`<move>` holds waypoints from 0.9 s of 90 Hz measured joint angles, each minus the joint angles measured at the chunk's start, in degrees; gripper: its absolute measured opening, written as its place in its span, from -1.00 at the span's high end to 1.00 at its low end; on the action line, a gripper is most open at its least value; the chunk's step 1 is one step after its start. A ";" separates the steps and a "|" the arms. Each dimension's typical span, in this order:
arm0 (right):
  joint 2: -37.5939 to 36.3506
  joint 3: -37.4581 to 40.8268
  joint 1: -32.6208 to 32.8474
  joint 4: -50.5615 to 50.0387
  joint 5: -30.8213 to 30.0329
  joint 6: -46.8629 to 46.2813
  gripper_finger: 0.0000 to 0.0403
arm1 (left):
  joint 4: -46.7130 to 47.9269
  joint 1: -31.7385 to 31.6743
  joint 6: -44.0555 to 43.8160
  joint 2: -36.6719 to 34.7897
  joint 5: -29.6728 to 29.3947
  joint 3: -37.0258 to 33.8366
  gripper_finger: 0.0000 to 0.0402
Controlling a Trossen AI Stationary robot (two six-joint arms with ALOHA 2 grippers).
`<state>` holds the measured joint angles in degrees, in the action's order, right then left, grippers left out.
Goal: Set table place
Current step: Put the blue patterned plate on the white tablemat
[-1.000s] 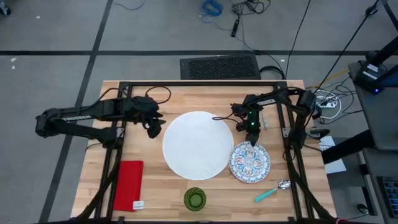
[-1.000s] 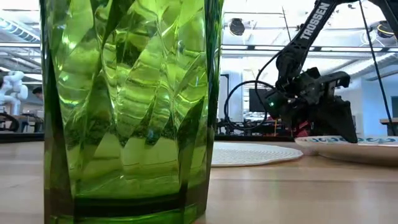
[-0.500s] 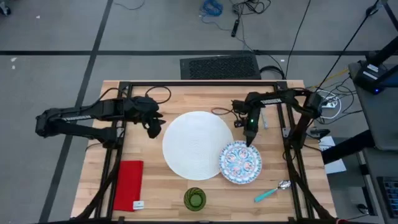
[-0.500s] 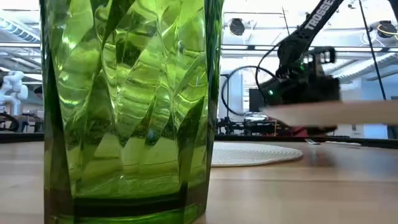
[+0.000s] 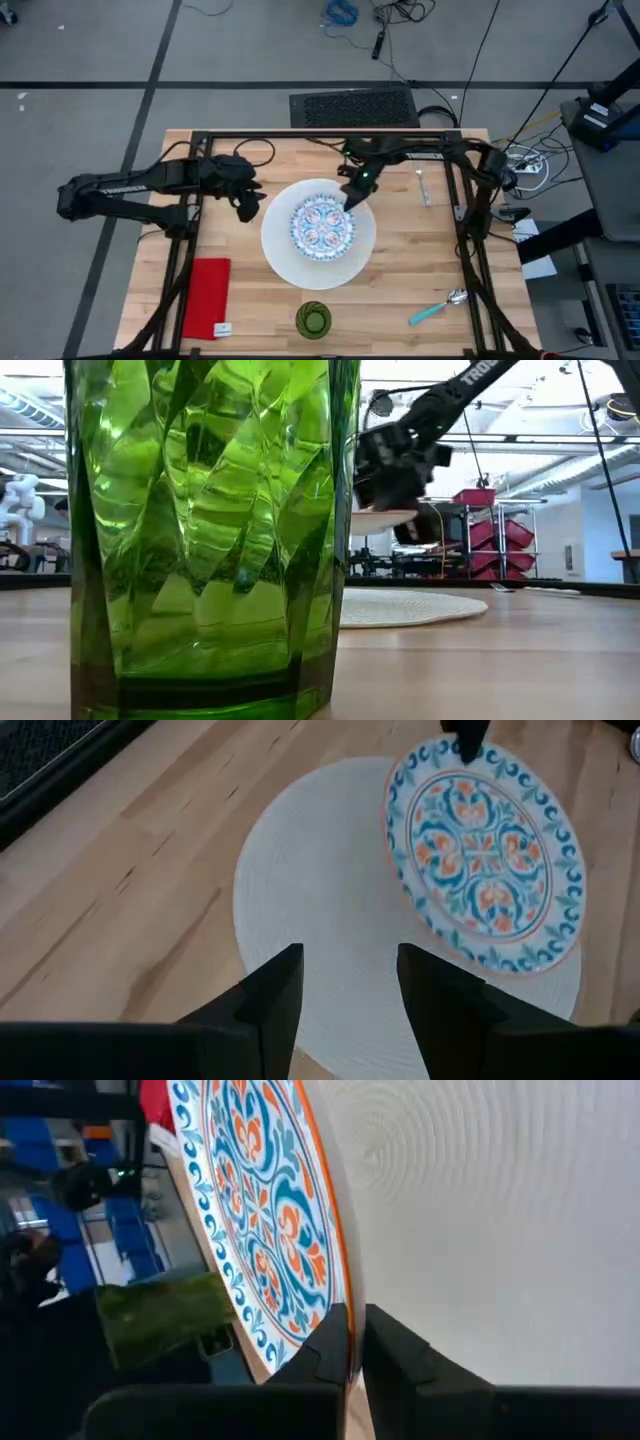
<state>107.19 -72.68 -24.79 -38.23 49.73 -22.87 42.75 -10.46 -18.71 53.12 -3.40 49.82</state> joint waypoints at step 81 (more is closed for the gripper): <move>7.86 -0.87 0.91 7.32 -4.36 -5.90 0.92 | -0.27 0.00 1.50 0.00 -0.35 0.00 0.26</move>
<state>115.04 -73.56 -23.88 -30.92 45.37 -28.77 42.48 -10.46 -17.21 53.12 -3.75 49.82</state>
